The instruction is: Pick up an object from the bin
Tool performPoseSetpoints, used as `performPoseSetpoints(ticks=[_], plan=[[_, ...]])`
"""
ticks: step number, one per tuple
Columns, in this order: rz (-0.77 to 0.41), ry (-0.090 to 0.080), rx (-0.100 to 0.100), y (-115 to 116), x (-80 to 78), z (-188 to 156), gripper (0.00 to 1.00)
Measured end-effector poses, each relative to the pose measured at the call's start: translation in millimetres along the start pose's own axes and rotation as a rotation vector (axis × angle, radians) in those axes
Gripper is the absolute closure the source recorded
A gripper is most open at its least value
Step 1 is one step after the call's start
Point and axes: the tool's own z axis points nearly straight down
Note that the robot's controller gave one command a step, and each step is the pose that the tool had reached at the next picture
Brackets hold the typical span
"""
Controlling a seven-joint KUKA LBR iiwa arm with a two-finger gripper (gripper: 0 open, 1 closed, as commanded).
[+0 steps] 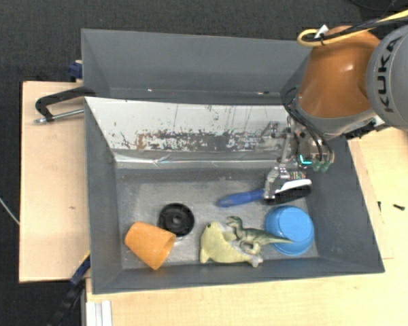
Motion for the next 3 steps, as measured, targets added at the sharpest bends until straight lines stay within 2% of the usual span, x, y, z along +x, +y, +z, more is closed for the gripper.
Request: performPoseSetpoints(ticks=[1, 2, 3], plan=[[0.233, -0.001, 0.000, -12.9, 13.3, 89.8, 0.00], [0.231, -0.009, 0.000, -12.6, 11.3, 86.6, 1.00], [0.178, -0.020, 0.000, -10.7, 2.5, -28.6, 1.00]])
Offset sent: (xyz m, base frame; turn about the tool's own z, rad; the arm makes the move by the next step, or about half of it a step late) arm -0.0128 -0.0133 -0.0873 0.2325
